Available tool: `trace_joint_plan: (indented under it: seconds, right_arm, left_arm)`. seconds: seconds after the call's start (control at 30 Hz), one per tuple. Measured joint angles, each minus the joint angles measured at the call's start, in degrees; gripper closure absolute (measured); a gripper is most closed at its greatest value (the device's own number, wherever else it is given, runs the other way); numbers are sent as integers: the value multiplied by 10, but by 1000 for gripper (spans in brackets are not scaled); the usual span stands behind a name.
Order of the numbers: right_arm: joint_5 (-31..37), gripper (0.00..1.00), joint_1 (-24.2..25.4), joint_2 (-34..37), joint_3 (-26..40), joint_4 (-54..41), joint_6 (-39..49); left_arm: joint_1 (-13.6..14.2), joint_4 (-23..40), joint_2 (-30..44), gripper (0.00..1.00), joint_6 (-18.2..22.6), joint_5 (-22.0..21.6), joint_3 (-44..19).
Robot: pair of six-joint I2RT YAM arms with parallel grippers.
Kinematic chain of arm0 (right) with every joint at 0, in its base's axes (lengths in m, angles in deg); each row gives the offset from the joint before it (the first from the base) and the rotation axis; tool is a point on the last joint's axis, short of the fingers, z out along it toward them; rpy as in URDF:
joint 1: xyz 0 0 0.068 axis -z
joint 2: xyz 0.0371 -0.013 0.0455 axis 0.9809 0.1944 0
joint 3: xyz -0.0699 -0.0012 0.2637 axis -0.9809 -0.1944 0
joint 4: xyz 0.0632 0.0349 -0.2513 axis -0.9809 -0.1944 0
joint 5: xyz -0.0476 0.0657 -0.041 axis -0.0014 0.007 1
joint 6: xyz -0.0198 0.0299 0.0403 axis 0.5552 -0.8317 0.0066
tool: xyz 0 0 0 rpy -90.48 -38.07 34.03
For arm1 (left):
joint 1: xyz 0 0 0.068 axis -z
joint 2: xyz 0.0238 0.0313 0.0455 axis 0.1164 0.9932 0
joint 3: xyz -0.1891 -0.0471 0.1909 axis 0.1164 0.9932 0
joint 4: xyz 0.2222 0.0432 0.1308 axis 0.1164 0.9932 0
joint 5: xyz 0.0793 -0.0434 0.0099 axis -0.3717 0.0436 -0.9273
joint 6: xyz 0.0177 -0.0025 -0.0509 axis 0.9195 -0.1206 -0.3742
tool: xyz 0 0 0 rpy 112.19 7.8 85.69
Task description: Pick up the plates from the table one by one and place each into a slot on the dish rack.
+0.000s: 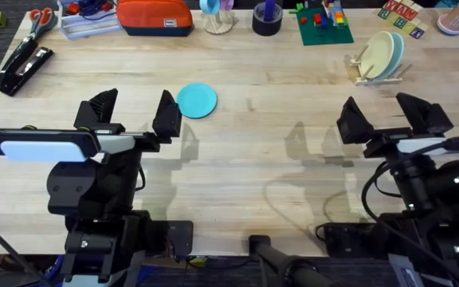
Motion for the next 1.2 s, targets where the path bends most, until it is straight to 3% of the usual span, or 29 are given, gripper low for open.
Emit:
trace_joint_plan:
  seconds: [0.77, 0.93, 1.2]
  right_arm:
    - [0, 9, 0, 0, 2, -5, 0]
    - [0, 9, 0, 1, 41, -72, 0]
    - [0, 9, 0, 1, 189, -257, 0]
  left_arm:
    - [0, 3, 0, 7, 1, 0, -1]
    - [0, 96, 0, 7, 1, 0, -44]
    - [0, 275, 1, 7, 2, 0, -223]
